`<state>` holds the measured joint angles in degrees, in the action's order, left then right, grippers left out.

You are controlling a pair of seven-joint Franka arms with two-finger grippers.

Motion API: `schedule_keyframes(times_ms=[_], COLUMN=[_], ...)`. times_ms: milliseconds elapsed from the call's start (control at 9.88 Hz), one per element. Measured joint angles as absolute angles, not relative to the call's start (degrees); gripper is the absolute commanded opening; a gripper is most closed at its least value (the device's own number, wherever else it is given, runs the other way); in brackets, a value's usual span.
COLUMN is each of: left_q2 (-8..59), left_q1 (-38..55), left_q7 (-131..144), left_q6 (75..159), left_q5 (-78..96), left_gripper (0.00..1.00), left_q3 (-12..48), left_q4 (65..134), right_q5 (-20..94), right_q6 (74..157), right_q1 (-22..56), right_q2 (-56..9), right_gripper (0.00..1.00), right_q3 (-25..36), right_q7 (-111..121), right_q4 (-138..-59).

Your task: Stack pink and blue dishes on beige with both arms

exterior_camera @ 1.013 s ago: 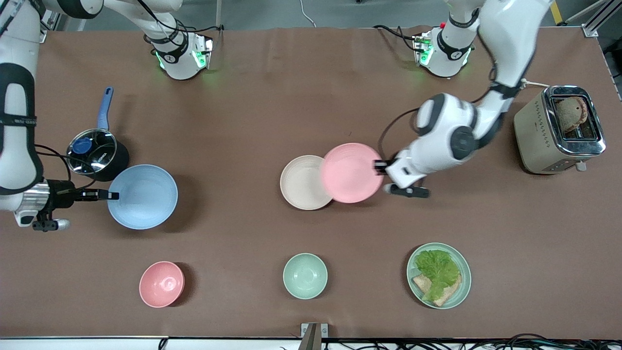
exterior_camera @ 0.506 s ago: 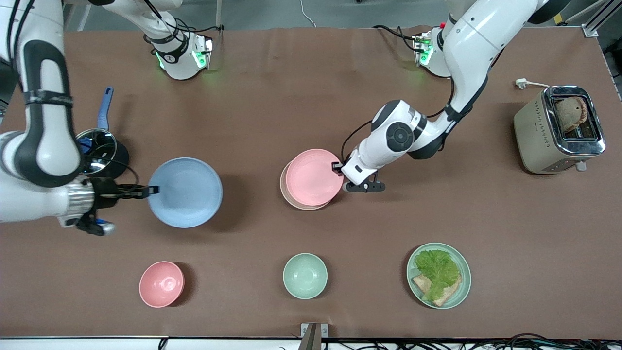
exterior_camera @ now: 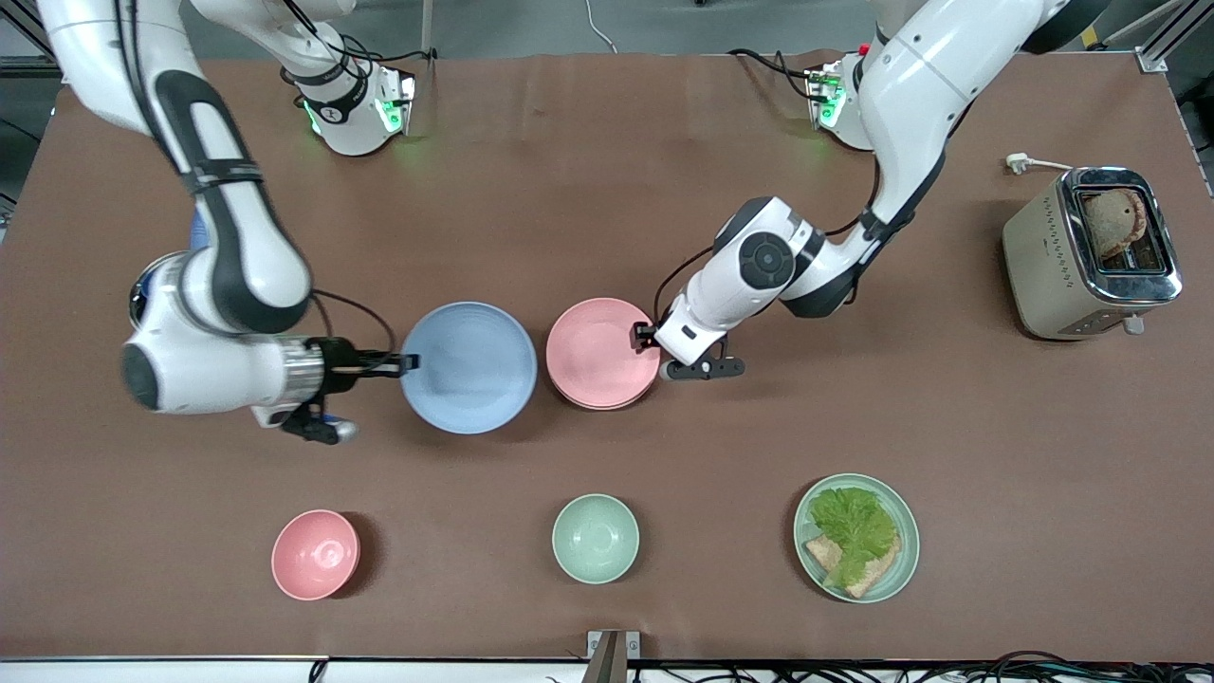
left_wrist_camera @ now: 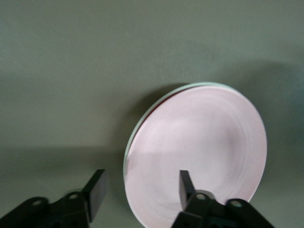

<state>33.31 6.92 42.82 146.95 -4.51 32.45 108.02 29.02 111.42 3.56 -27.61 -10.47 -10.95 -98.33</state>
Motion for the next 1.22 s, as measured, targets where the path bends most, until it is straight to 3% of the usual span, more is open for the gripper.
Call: schedule_keyframes(times_ms=[304, 608, 810, 1013, 1114, 1215], left_q2=[19.1, 7.6, 2.4, -2.1, -4.2, -5.8], left_q1=[5.3, 3.8, 2.0, 2.0, 2.2, 2.2], left_q7=[29.4, 12.7, 6.1, 4.6, 2.7, 0.7], left_q6=[132.6, 123.6, 115.8, 106.0, 103.8, 101.6], left_q5=[-4.8, -4.8, -4.7, -4.7, -4.1, -3.0], left_gripper=[1.00, 1.00, 1.00, 1.00, 1.00, 1.00], left_q3=[23.4, 12.6, 9.8, 7.5, 5.9, 4.1], left_q4=[112.0, 112.4, 110.1, 104.5, 102.6, 100.7], right_q5=[29.0, 29.0, 29.0, 29.0, 29.0, 29.0], right_q6=[124.5, 135.3, 141.4, 142.4, 142.6, 142.6], right_q1=[3.9, 7.1, 8.3, 8.3, 8.3, 8.3], right_q2=[-27.6, -27.7, -29.4, -30.6, -30.7, -30.7], right_gripper=[0.02, 0.02, 0.02, 0.05, 0.30, 0.84], right_q3=[-19.5, -23.2, -24.7, -24.8, -24.8, -24.8], right_q7=[-15.4, -18.4, -20.0, -20.1, -20.1, -20.1], right_q4=[-104.9, -109.5, -111.5, -111.6, -111.7, -111.8])
